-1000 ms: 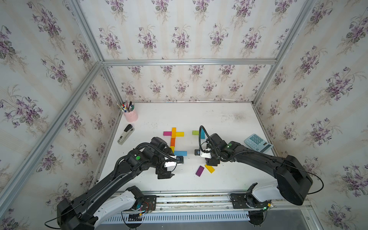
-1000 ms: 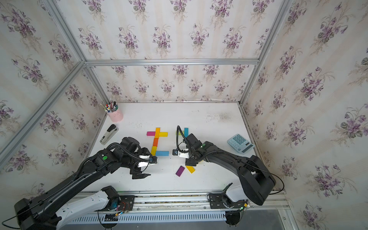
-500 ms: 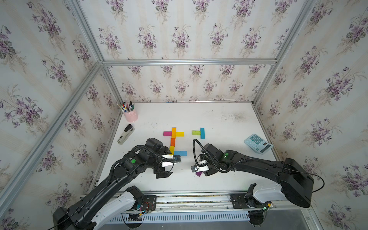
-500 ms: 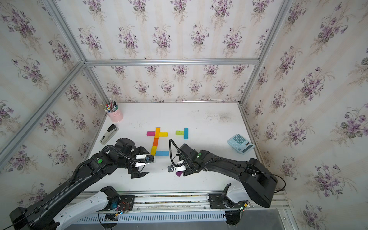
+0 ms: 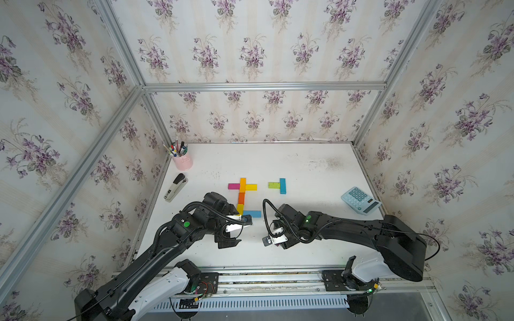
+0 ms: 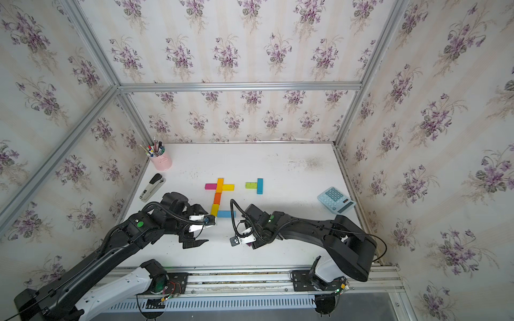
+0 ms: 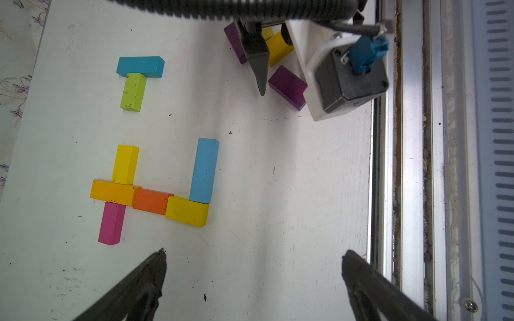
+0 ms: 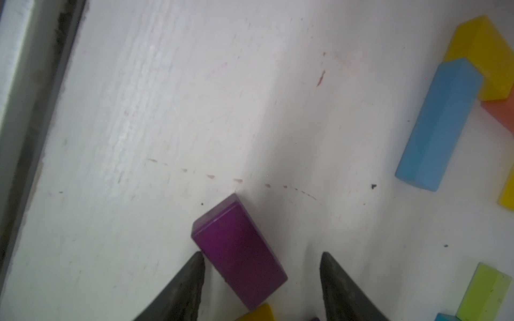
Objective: Assemble the letter t with building blocks
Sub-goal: Pick up the building block from the center of the board.
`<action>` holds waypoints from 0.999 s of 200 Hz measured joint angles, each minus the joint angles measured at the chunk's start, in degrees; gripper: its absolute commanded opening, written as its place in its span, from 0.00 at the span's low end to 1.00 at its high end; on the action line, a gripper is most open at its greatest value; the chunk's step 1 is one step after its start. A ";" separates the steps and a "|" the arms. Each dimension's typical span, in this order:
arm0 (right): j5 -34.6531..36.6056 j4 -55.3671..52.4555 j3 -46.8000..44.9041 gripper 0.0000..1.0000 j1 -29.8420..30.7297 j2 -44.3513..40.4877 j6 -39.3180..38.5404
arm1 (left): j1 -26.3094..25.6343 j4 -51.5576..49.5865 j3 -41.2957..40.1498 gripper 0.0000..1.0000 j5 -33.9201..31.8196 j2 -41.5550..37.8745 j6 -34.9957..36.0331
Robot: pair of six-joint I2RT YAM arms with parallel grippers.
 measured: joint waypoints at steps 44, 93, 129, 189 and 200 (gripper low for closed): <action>0.02 0.02 -0.02 0.62 0.70 0.90 -0.09 | 0.00 0.00 -0.04 1.00 0.00 0.11 -0.22; 0.20 0.00 -0.20 0.52 0.90 1.29 0.17 | 0.00 0.00 -0.04 1.00 0.00 0.20 -0.39; 0.07 -0.22 0.00 0.42 0.87 2.27 0.28 | 0.00 0.04 -0.04 1.00 0.00 0.17 -0.42; -1.42 -0.39 2.58 0.31 0.87 5.51 0.52 | 0.00 0.24 -0.15 1.00 0.00 0.37 -0.81; -1.88 -0.48 3.21 0.31 0.79 6.12 0.66 | 0.00 0.26 -0.15 1.00 0.00 0.39 -0.81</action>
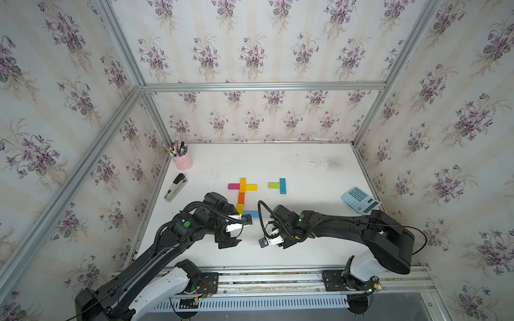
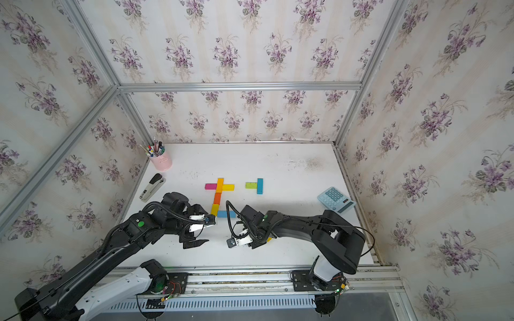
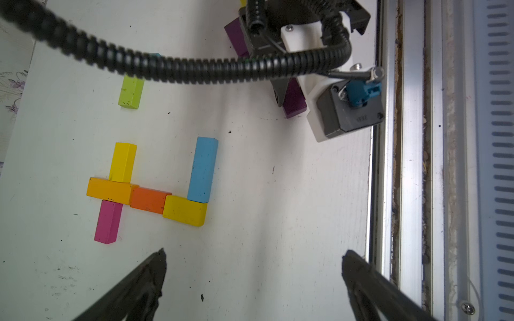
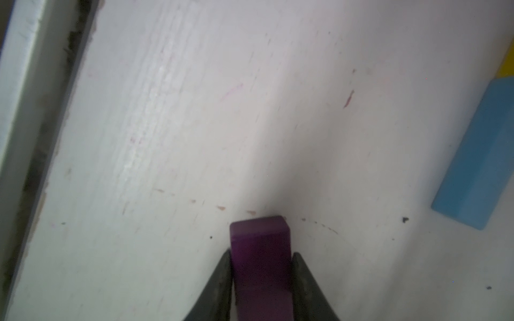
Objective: Assemble the letter t with building blocks
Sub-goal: Pick up the building block from the center of the board, then assemble the building block at the center of the board.
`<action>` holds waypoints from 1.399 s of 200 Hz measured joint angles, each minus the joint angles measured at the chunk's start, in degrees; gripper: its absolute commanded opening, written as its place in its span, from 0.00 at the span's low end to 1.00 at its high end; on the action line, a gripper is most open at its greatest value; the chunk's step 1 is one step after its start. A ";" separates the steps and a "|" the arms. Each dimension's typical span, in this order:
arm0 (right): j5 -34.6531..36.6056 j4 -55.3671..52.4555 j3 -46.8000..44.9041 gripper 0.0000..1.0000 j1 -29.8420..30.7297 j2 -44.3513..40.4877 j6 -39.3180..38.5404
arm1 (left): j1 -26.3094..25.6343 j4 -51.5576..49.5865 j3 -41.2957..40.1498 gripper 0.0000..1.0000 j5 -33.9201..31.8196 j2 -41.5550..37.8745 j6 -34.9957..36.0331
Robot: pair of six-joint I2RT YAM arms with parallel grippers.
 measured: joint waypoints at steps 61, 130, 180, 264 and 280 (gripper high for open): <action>-0.15 -1.31 1.92 0.25 -0.02 1.33 1.38 | 0.00 0.02 0.00 1.00 1.09 -0.04 0.00; 1.16 -4.15 3.58 0.26 -6.10 -3.41 2.82 | 0.09 0.11 1.36 1.00 1.22 2.34 -0.11; 3.04 -2.49 5.03 0.27 -15.39 -5.49 1.51 | 0.17 0.20 6.84 1.00 0.61 8.24 -2.95; 3.65 0.74 13.57 0.27 -32.04 0.61 -7.98 | 1.40 7.89 12.63 1.00 -0.98 20.79 -10.75; 3.30 1.16 15.43 0.26 -33.03 3.30 -9.66 | 1.75 10.73 13.90 1.00 -1.22 23.23 -11.52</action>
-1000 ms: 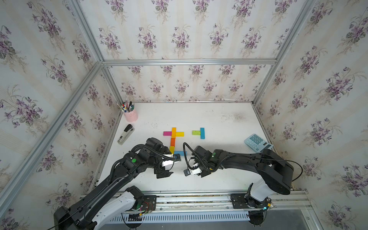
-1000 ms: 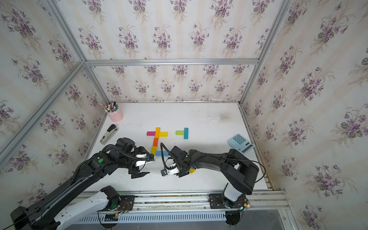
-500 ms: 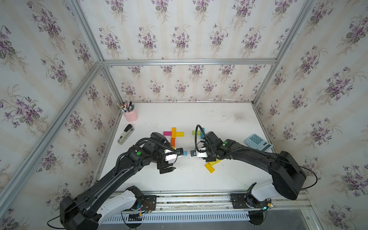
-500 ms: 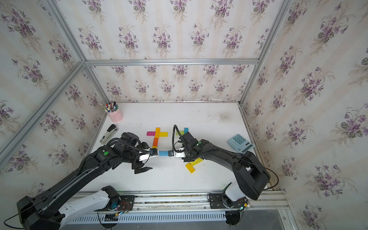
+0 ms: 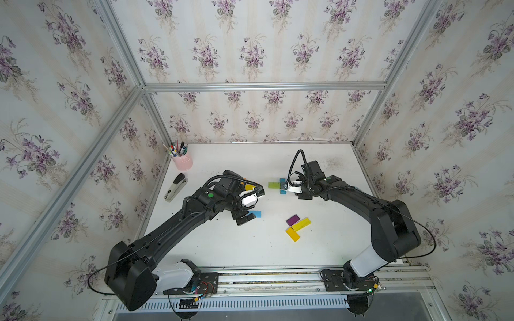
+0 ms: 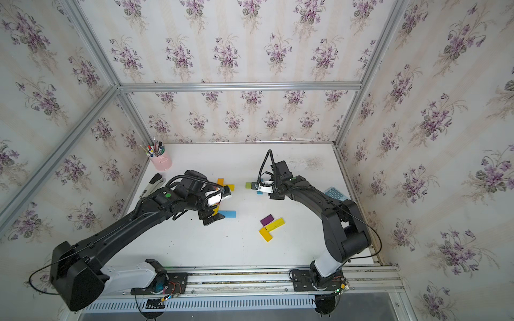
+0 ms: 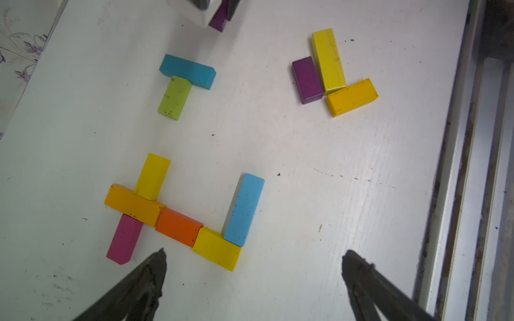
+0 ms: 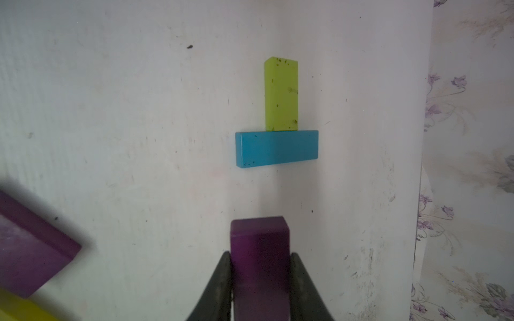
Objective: Assemble the letter t with building blocks
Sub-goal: Assemble the building block at the center of the board.
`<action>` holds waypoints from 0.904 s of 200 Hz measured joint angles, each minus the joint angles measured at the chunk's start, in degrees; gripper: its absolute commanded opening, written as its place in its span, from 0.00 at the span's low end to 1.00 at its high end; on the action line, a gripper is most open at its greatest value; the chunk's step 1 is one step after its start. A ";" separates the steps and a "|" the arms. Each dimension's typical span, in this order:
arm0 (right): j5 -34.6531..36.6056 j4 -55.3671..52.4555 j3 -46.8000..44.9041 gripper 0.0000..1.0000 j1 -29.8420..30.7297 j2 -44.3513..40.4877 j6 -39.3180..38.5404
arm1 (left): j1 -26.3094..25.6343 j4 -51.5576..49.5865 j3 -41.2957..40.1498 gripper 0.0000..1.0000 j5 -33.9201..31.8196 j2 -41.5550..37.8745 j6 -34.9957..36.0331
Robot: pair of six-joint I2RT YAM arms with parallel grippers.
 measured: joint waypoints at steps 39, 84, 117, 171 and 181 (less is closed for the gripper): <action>-1.38 0.15 3.89 0.25 -3.04 6.60 -2.69 | 0.55 7.45 0.70 1.00 -2.03 5.66 -1.99; -2.60 0.39 6.16 0.25 -3.56 10.78 -3.17 | 1.29 12.52 0.68 1.00 -2.84 9.07 -3.43; -3.19 0.37 7.28 0.26 -3.58 12.57 -3.10 | 2.14 13.53 0.26 1.00 -2.89 9.38 -3.87; -4.04 0.15 9.79 0.26 -3.61 15.80 -2.93 | 3.15 14.27 -1.42 1.00 -2.86 8.33 -4.04; -4.07 0.11 10.08 0.26 -3.61 16.33 -2.91 | 3.26 14.27 -1.68 1.00 -2.89 8.00 -4.04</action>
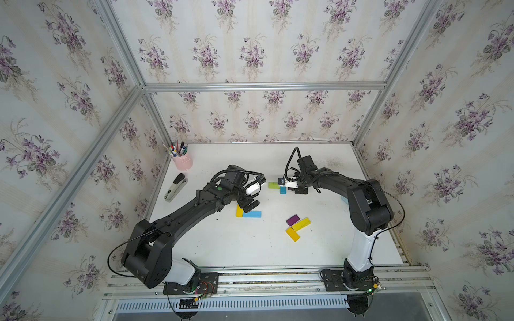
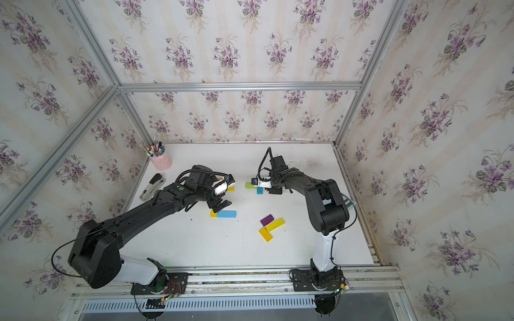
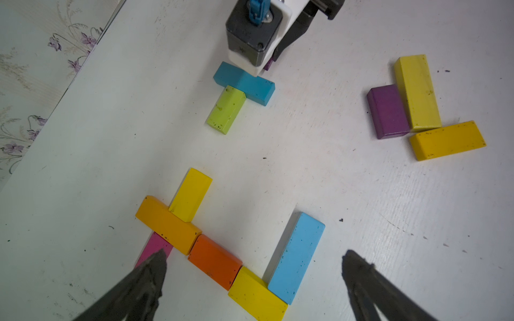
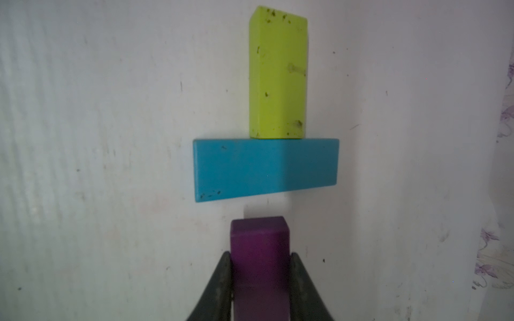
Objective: Assemble the letter t with building blocks
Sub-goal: Assemble the building block at the center of the board.
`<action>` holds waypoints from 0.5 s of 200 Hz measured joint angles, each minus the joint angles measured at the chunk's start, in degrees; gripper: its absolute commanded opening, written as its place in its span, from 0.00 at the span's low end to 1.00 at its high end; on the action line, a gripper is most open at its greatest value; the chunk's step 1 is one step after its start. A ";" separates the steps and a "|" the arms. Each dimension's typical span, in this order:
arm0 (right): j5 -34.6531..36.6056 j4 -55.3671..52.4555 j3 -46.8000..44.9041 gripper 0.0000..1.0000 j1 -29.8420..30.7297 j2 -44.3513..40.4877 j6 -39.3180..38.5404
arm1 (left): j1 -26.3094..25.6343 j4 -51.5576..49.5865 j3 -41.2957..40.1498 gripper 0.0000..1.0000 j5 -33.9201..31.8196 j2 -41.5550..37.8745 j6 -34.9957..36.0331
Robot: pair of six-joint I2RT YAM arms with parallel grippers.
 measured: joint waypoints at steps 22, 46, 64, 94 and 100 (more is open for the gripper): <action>-0.17 -0.13 0.50 0.26 0.00 0.92 0.00 | 0.39 -0.02 -0.33 1.00 -0.04 -0.37 0.00; -0.20 -0.39 0.85 0.26 0.00 1.81 0.00 | 0.61 -0.04 -0.48 1.00 -0.04 -0.37 0.00; -0.20 -0.70 1.07 0.26 0.00 2.27 0.02 | 0.61 -0.02 -0.48 1.00 -0.04 -0.37 0.00; -0.57 -0.74 1.42 0.26 0.00 2.64 0.02 | 0.61 -0.04 -0.48 1.00 -0.04 -0.37 0.00; -0.74 -0.74 1.60 0.26 0.00 2.78 0.04 | 0.61 -0.04 -0.48 1.00 -0.04 -0.35 0.00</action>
